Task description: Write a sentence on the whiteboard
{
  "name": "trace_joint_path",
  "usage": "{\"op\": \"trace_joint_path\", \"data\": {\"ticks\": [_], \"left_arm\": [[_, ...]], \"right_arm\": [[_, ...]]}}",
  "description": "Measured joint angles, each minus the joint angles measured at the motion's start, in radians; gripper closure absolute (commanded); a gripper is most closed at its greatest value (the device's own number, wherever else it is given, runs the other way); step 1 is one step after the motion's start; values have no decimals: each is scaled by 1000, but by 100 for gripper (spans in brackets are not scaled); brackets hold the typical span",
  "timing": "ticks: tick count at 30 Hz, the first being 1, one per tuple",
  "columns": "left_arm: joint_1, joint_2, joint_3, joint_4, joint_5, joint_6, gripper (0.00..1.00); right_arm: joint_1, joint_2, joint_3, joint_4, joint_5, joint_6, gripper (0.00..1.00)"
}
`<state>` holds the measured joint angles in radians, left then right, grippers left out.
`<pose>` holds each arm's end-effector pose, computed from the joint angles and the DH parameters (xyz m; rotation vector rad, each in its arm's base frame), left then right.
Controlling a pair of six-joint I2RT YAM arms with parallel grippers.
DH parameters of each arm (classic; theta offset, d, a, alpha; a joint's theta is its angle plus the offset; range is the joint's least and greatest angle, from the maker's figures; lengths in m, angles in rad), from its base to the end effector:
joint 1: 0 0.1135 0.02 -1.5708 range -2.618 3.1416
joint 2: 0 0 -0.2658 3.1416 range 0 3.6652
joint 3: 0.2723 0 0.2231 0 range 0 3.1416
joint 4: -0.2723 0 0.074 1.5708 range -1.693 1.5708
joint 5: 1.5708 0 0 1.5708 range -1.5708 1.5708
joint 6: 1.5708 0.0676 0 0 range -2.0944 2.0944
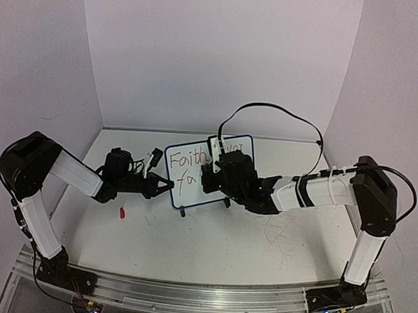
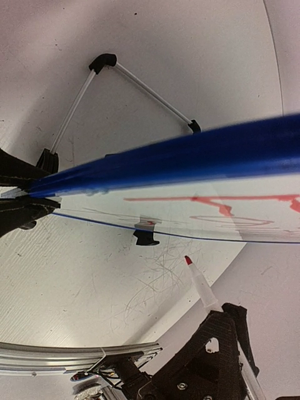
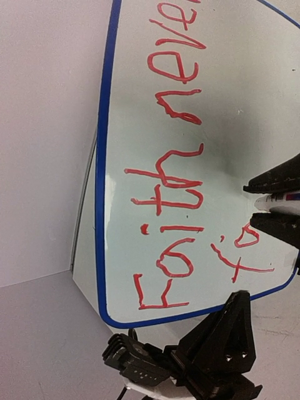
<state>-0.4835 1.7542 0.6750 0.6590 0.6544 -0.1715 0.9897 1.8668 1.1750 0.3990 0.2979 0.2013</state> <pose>0.2813 -0.1942 0.1617 0.7489 1.9158 -1.0646 0.2548 0.3519 0.2369 -0.5271 1.8114 0.5485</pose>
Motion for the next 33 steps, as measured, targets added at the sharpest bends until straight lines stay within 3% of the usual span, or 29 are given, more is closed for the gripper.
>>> {"op": "trace_joint_path", "data": {"ticks": [33], "left_arm": [[0, 0, 0, -1, -3, 0, 100]], "right_arm": [[3, 98, 112, -8, 39, -4, 100]]}}
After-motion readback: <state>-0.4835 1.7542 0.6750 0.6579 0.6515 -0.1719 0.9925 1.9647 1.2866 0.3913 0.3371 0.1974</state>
